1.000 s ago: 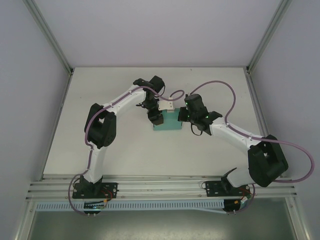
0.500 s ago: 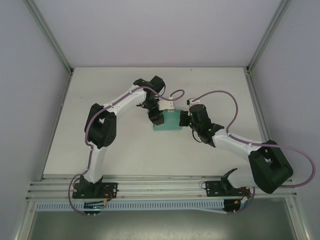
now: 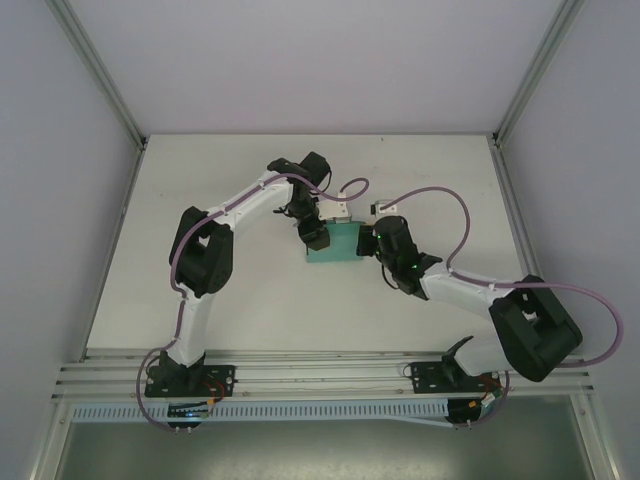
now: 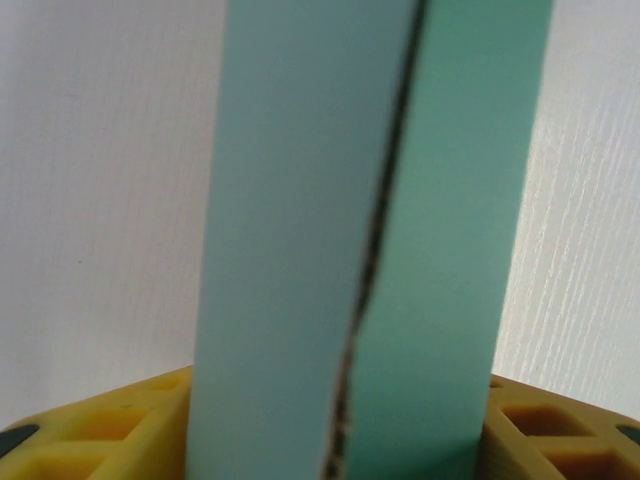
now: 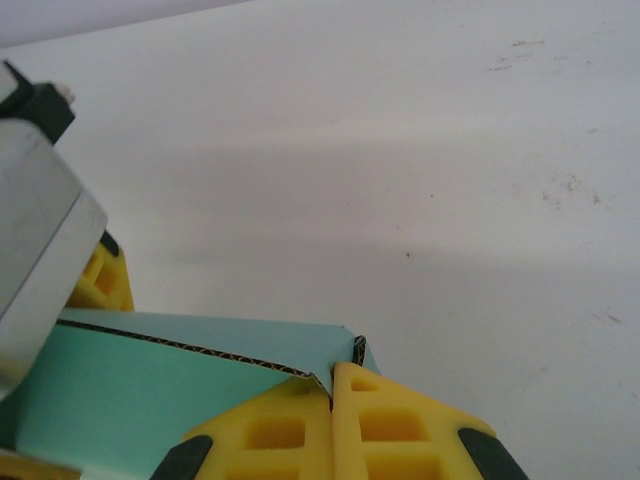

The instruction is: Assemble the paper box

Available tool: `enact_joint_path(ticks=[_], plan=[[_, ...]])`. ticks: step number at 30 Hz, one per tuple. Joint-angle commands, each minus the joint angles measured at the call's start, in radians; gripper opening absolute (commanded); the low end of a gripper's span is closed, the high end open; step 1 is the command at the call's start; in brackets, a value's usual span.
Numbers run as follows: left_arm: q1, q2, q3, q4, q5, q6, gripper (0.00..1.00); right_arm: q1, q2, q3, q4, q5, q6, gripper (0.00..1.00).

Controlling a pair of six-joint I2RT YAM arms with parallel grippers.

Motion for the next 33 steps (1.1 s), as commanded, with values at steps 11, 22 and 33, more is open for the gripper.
enact_joint_path(ticks=[11,22,33], plan=[[-0.01,-0.076,-0.049,0.06,0.051,-0.085,0.98,0.027,0.072,-0.007,-0.375,0.024,0.015,0.0],[-0.005,-0.297,-0.19,0.211,-0.051,-0.334,0.94,0.068,0.013,-0.028,-0.372,0.093,0.012,0.0],[0.075,-0.462,-0.479,0.312,-0.012,-0.396,0.55,0.078,0.021,-0.004,-0.39,0.054,-0.019,0.0]])
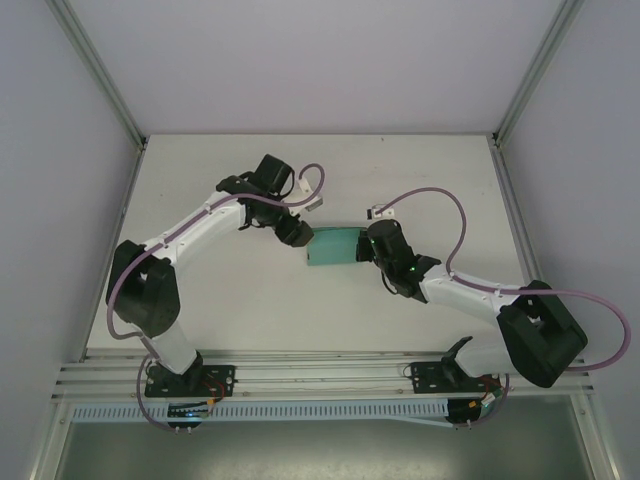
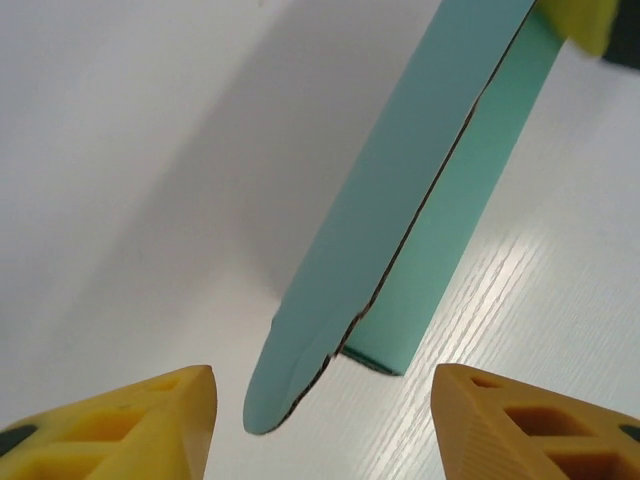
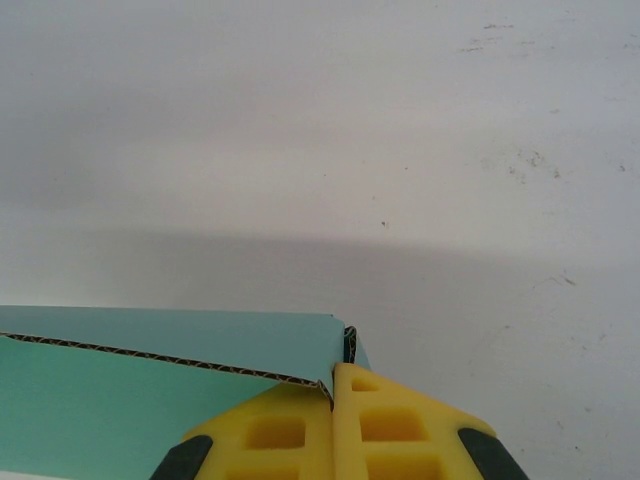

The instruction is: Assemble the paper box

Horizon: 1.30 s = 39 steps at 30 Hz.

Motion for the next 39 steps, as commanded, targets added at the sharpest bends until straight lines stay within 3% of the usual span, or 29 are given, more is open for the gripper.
enact_joint_path(ticks=[1,9,16,20,26,31,35,39], plan=[[0.006,-0.017,-0.02,0.013,-0.002,0.0,0.53,0.014,0.044,-0.041,-0.248,-0.06,-0.018,0.0],[0.006,0.036,0.049,0.003,0.017,0.046,0.49,0.014,0.051,-0.023,-0.255,-0.092,-0.023,0.0],[0.006,0.073,0.072,-0.027,-0.019,0.04,0.27,0.014,0.041,-0.021,-0.255,-0.094,-0.025,0.0],[0.006,0.062,0.047,-0.012,-0.028,0.018,0.29,0.014,0.041,-0.019,-0.261,-0.091,-0.028,0.0],[0.006,0.043,0.038,0.0,-0.042,-0.011,0.18,0.015,0.035,-0.017,-0.264,-0.094,-0.029,0.0],[0.006,0.037,0.038,0.018,-0.046,-0.121,0.02,0.014,0.035,-0.019,-0.261,-0.082,-0.016,0.0],[-0.003,0.03,0.03,0.07,-0.071,-0.301,0.0,0.021,0.037,-0.022,-0.259,-0.045,0.015,0.0],[-0.032,0.02,0.023,0.083,-0.173,-0.565,0.0,0.041,0.026,-0.026,-0.27,0.024,0.07,0.0]])
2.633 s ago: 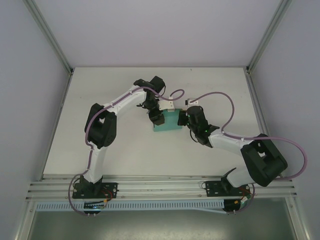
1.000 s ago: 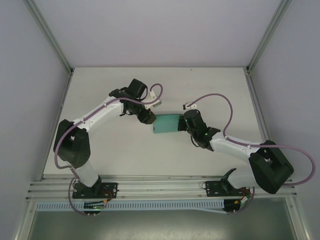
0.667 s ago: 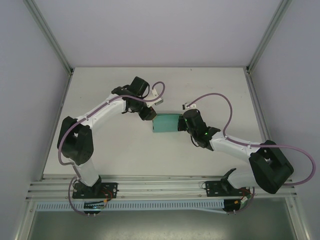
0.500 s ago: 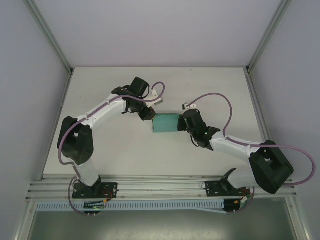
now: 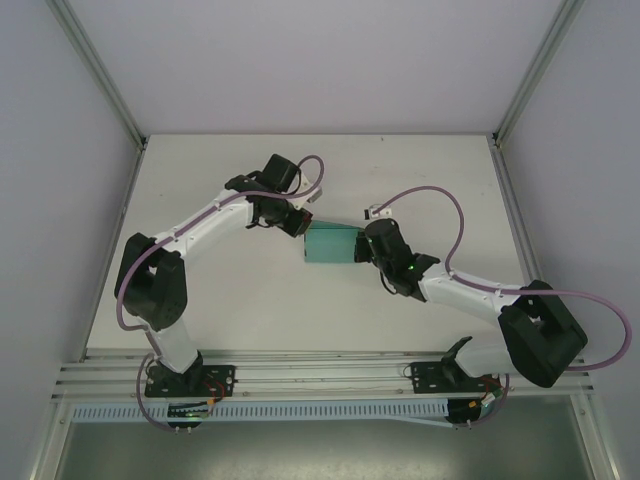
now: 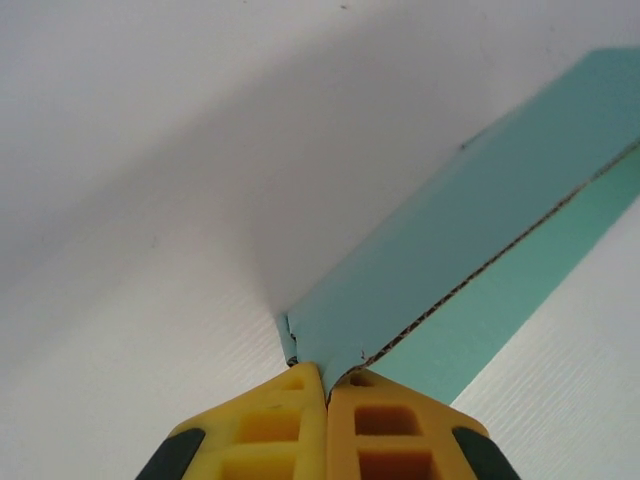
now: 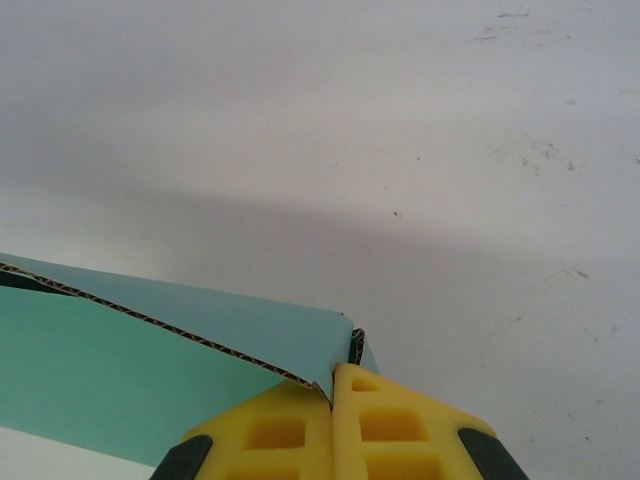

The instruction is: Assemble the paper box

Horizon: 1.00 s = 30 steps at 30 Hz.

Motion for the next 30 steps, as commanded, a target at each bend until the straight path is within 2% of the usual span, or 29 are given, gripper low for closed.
enact_joint_path(ticks=[1,4,10,12,16,20,24,30], plan=[[-0.031,-0.04,-0.028,0.023,-0.13,-0.306,0.0,0.031,0.025,-0.05,-0.224,0.032,0.066,0.0],[-0.075,-0.045,-0.064,0.01,-0.275,-0.426,0.0,0.061,0.025,-0.054,-0.212,0.079,0.101,0.0],[-0.098,-0.046,-0.109,0.023,-0.347,-0.463,0.0,0.085,0.039,-0.049,-0.215,0.109,0.124,0.0],[-0.099,-0.052,-0.136,0.022,-0.395,-0.538,0.0,0.087,0.034,-0.051,-0.22,0.115,0.129,0.0],[-0.099,-0.103,-0.184,0.069,-0.339,-0.602,0.0,0.09,0.038,-0.05,-0.221,0.119,0.134,0.0],[-0.099,-0.097,-0.185,0.059,-0.342,-0.625,0.0,0.096,0.049,-0.044,-0.215,0.118,0.13,0.0],[-0.099,-0.085,-0.217,0.068,-0.299,-0.669,0.0,0.099,0.05,-0.046,-0.217,0.13,0.131,0.0],[-0.099,-0.08,-0.168,0.009,-0.293,-0.725,0.0,0.102,0.041,-0.053,-0.22,0.128,0.137,0.0]])
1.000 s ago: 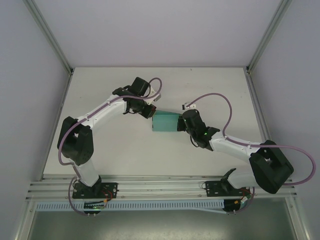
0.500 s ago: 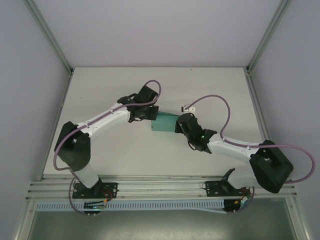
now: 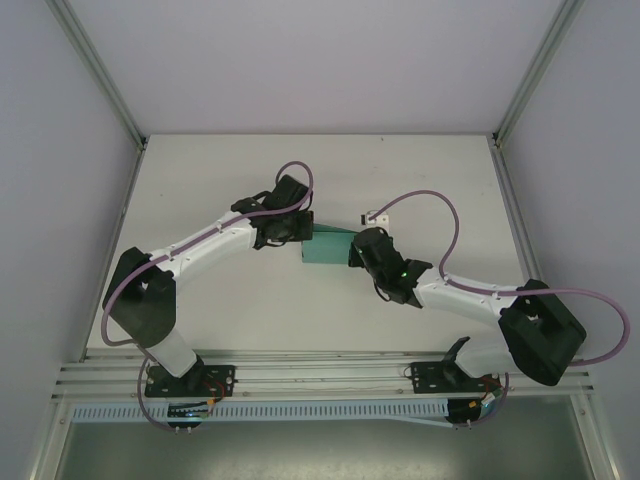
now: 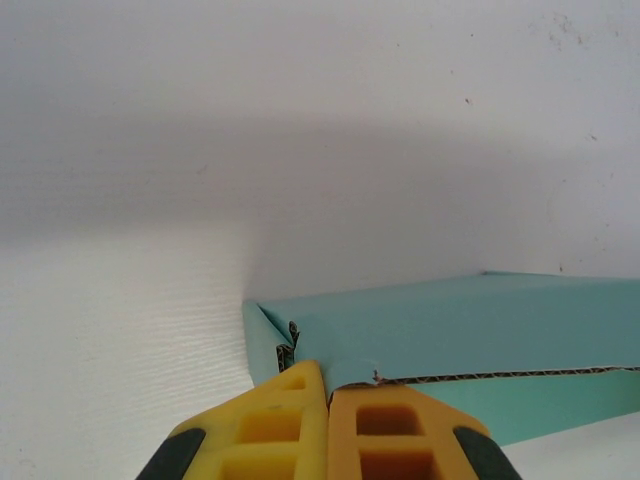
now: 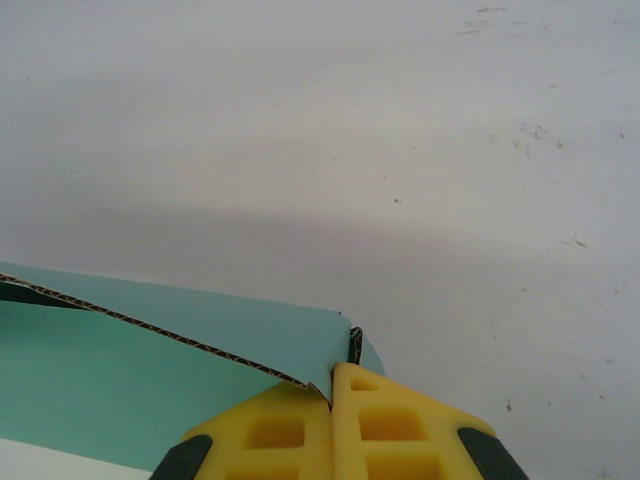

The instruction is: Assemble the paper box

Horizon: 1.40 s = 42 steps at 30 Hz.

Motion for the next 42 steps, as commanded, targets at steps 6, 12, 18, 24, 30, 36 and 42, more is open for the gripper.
enact_joint_path(ticks=[6,12,18,24,30,36,42], plan=[[0.016,0.091,0.131,-0.221,-0.049,-0.053,0.0,0.009,0.038,-0.051,-0.195,-0.006,0.025,0.0],[0.017,0.103,0.1,-0.227,-0.06,-0.042,0.0,0.009,0.033,-0.06,-0.197,0.001,0.025,0.0],[0.015,0.062,0.003,-0.142,-0.073,0.06,0.0,0.01,0.048,-0.056,-0.195,-0.002,0.012,0.0],[0.015,0.057,0.085,-0.196,-0.211,0.17,0.0,0.01,0.053,-0.047,-0.206,0.002,0.004,0.0],[0.015,0.086,0.145,-0.223,-0.229,0.215,0.0,0.008,0.066,-0.041,-0.214,-0.001,0.0,0.0],[0.015,0.09,0.15,-0.201,-0.216,0.306,0.0,0.008,0.063,-0.041,-0.216,-0.001,-0.007,0.0],[0.015,0.059,0.116,-0.151,-0.19,0.347,0.0,0.009,0.064,-0.039,-0.217,-0.005,-0.014,0.0]])
